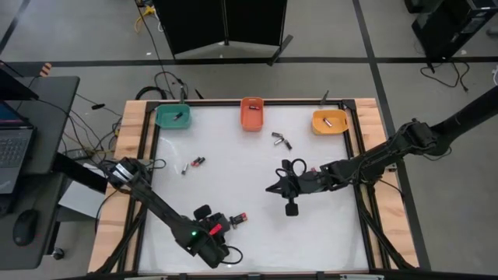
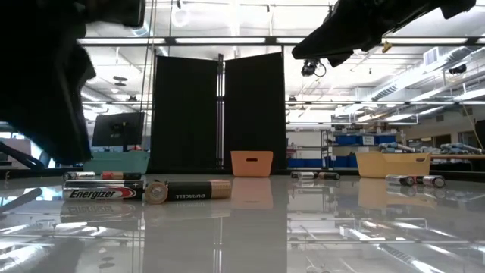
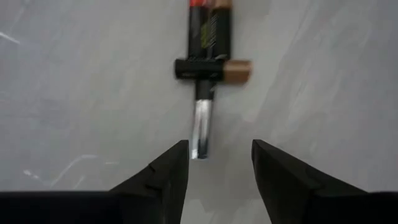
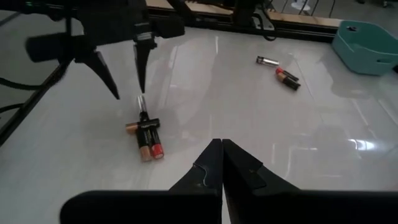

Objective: Sort batteries
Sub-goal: Put the bottom center silver battery into the yellow container

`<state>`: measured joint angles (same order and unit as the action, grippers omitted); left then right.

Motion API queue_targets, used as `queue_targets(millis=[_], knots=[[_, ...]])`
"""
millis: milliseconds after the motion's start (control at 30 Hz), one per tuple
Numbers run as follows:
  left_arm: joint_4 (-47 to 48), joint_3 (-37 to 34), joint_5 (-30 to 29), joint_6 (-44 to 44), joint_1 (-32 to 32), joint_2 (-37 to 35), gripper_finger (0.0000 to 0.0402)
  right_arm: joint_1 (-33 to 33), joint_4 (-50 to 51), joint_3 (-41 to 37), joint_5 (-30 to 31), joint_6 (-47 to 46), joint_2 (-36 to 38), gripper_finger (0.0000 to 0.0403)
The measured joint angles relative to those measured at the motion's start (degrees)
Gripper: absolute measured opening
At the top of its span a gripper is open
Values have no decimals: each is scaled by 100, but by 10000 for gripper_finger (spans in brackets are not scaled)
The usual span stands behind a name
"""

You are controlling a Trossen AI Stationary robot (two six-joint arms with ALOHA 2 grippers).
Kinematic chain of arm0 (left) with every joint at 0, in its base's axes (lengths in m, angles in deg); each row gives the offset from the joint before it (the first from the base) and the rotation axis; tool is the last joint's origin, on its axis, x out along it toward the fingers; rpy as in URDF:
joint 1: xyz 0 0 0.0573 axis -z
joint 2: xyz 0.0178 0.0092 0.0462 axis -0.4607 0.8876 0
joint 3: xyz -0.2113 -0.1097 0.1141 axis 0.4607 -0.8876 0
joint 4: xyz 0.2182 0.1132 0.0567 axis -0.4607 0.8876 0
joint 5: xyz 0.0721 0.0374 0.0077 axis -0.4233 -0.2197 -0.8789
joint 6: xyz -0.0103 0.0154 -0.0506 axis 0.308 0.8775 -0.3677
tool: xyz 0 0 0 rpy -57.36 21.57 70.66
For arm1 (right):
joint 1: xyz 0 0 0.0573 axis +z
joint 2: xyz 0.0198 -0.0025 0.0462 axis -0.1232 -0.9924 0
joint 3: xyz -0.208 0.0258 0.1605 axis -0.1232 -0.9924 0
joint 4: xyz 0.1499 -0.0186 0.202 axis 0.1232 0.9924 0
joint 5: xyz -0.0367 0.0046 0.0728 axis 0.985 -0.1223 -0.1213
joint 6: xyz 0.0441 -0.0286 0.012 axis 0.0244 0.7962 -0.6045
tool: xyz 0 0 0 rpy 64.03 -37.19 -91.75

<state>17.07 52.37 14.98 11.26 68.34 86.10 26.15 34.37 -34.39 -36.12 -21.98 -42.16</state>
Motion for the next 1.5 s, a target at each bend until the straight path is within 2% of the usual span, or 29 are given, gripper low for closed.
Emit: queue_targets(millis=[267,500,667,900,1067,1233,1300,1500], knots=[[-585,-547,118,49,-21,-21,183,0,-6,0,0,0,0,11],[-723,-588,119,365,-109,-26,179,-2,-24,0,41,0,0,11],[-846,-660,203,456,-232,-38,144,-7,-55,0,49,1,0,11],[-1092,-894,497,611,-347,-70,49,-7,-56,0,57,2,0,11],[-1040,-895,626,647,-321,-172,47,-7,-56,0,63,2,0,11],[-439,-767,772,518,-175,-446,47,-7,-51,0,67,45,0,11],[-457,-701,575,349,-129,-638,47,-7,-16,0,76,44,0,11],[-505,-731,-550,436,-81,-1314,47,39,138,0,485,73,0,11]])
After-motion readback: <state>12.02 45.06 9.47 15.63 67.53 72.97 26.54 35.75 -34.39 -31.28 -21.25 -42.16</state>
